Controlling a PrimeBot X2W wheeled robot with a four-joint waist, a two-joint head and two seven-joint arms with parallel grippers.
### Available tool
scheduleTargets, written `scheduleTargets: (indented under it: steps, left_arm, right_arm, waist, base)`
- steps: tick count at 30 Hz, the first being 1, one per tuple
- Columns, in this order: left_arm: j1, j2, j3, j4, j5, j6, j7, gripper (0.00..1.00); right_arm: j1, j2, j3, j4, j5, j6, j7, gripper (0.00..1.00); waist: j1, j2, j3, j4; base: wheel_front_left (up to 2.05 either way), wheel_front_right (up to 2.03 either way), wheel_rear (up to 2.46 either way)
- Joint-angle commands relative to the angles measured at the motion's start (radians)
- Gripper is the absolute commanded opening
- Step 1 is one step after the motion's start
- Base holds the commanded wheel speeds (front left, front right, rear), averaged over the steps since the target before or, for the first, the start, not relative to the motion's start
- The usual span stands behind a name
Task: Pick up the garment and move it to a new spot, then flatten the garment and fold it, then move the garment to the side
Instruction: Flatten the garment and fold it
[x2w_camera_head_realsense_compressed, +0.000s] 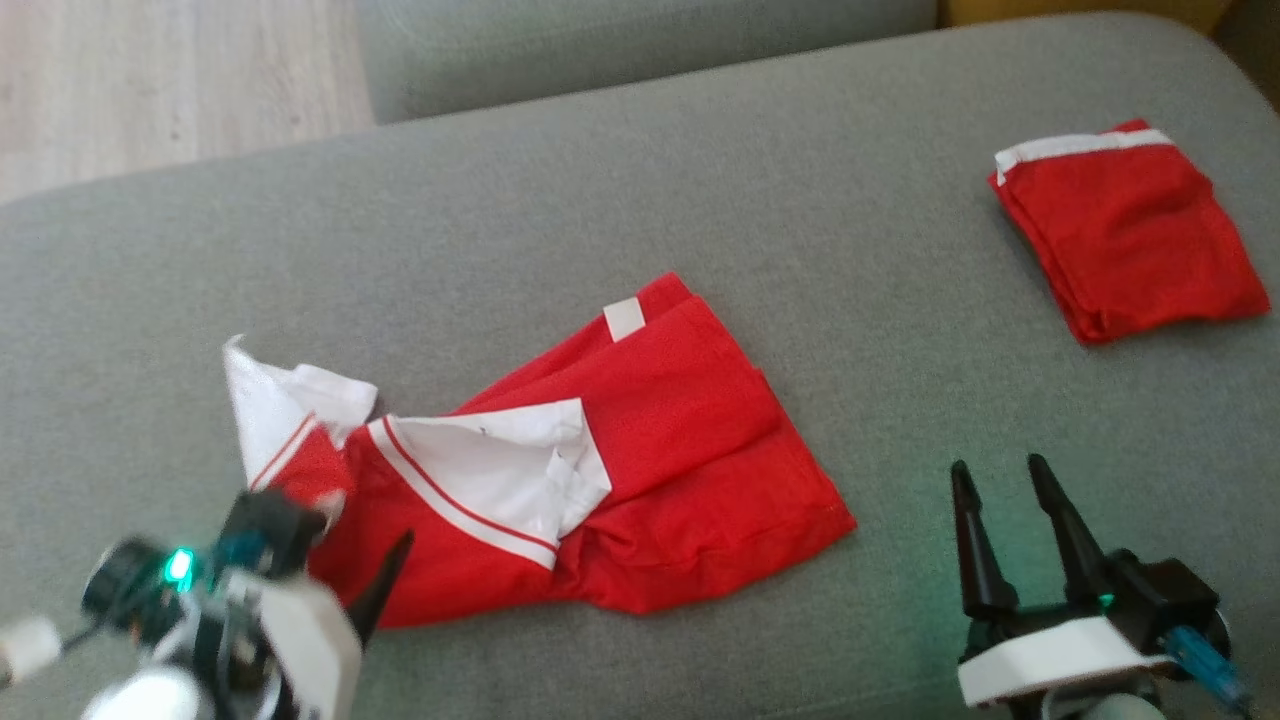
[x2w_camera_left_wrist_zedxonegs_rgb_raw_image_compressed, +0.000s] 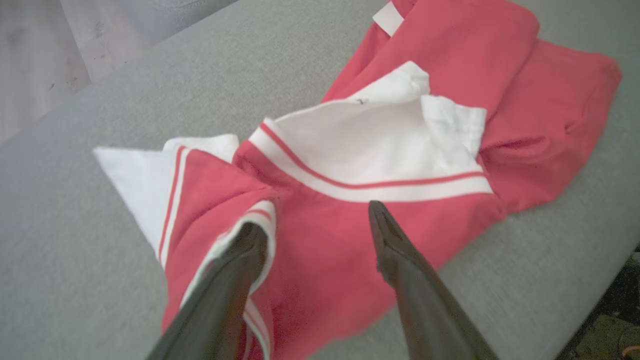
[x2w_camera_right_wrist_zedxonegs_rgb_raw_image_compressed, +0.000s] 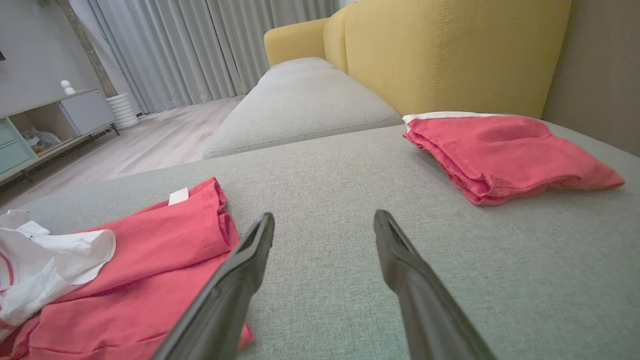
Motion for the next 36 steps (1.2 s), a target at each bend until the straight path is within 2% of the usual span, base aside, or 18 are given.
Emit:
scheduleTargets:
  steps: [1, 6, 10, 12, 14, 15, 17, 20, 21, 22, 25, 27, 30, 36]
  left_arm:
    - [0.014, 0.069, 0.068, -0.099, -0.009, 0.038, 0.028, 1.00]
    - [0.182, 0.153, 0.132, -0.338, -0.025, 0.162, 0.117, 1.00]
    - [0.312, 0.240, 0.212, -0.463, 0.009, 0.278, 0.170, 1.00]
    - [0.354, 0.266, 0.251, -0.502, 0.020, 0.316, 0.168, 1.00]
    - [0.372, 0.293, 0.277, -0.524, 0.035, 0.324, 0.153, 1.00]
    - [0.363, 0.298, 0.284, -0.538, 0.042, 0.318, 0.133, 1.00]
    - [0.306, 0.291, 0.277, -0.562, 0.044, 0.273, 0.073, 1.00]
    - [0.165, 0.273, 0.226, -0.529, 0.068, 0.175, -0.001, 1.00]
    - [0.061, 0.252, 0.165, -0.473, 0.100, 0.105, -0.015, 1.00]
    - [0.061, 0.252, 0.165, -0.473, 0.100, 0.105, -0.015, 1.00]
    - [-0.098, 0.191, 0.063, -0.364, 0.139, -0.004, -0.025, 1.00]
    - [-0.200, 0.144, -0.012, -0.284, 0.165, -0.052, -0.046, 1.00]
    - [-0.329, 0.090, -0.135, -0.160, 0.177, -0.080, -0.088, 1.00]
    - [-0.554, 0.119, -0.444, 0.066, 0.228, -0.084, -0.181, 1.00]
  right_arm:
    - [-0.001, -0.005, 0.010, -0.028, 0.010, 0.007, -0.004, 1.00]
    - [0.030, -0.005, -0.001, -0.030, 0.009, 0.007, -0.004, 1.00]
    - [0.049, -0.005, -0.008, -0.036, 0.012, 0.007, -0.004, 1.00]
    - [0.053, -0.005, -0.008, -0.039, 0.013, 0.007, -0.004, 1.00]
    - [0.052, -0.005, 0.002, -0.037, 0.012, 0.007, -0.004, 1.00]
    - [0.051, -0.005, 0.005, -0.037, 0.011, 0.007, -0.004, 1.00]
    - [0.044, -0.005, 0.008, -0.037, 0.009, 0.007, -0.004, 1.00]
    - [0.023, -0.005, 0.022, -0.034, 0.002, 0.007, -0.004, 1.00]
    - [0.003, -0.005, 0.029, -0.032, 0.006, 0.007, -0.004, 1.00]
    - [0.003, -0.005, 0.029, -0.032, 0.006, 0.007, -0.004, 1.00]
    - [-0.030, -0.005, 0.029, -0.035, 0.009, 0.007, -0.004, 1.00]
    - [-0.047, -0.005, 0.033, -0.035, 0.007, 0.007, -0.004, 1.00]
    - [-0.061, -0.005, 0.035, -0.034, 0.009, 0.007, -0.004, 1.00]
    - [-0.085, -0.005, 0.048, -0.031, 0.036, 0.007, -0.004, 1.00]
  waist:
    - [0.0000, 0.0000, -0.025, 0.012]
    - [0.0000, 0.0000, -0.081, 0.051]
    - [0.0000, 0.0000, -0.108, 0.087]
    - [0.0000, 0.0000, -0.109, 0.104]
    - [0.0000, 0.0000, -0.108, 0.114]
    - [0.0000, 0.0000, -0.105, 0.119]
    - [0.0000, 0.0000, -0.096, 0.126]
    - [0.0000, 0.0000, -0.073, 0.124]
    - [0.0000, 0.0000, -0.055, 0.111]
    - [0.0000, 0.0000, -0.055, 0.111]
    - [0.0000, 0.0000, -0.024, 0.086]
    - [0.0000, 0.0000, -0.006, 0.069]
    - [0.0000, 0.0000, 0.017, 0.042]
    - [0.0000, 0.0000, 0.059, -0.023]
  base:
    - [0.00, 0.00, 0.00]
    - [0.00, 0.00, 0.00]
    - [0.00, 0.00, 0.00]
    - [0.00, 0.00, 0.00]
    - [0.00, 0.00, 0.00]
    - [0.00, 0.00, 0.00]
    - [0.00, 0.00, 0.00]
    - [0.00, 0.00, 0.00]
    - [0.00, 0.00, 0.00]
    - [0.00, 0.00, 0.00]
    - [0.00, 0.00, 0.00]
    - [0.00, 0.00, 0.00]
    - [0.00, 0.00, 0.00]
    - [0.00, 0.00, 0.00]
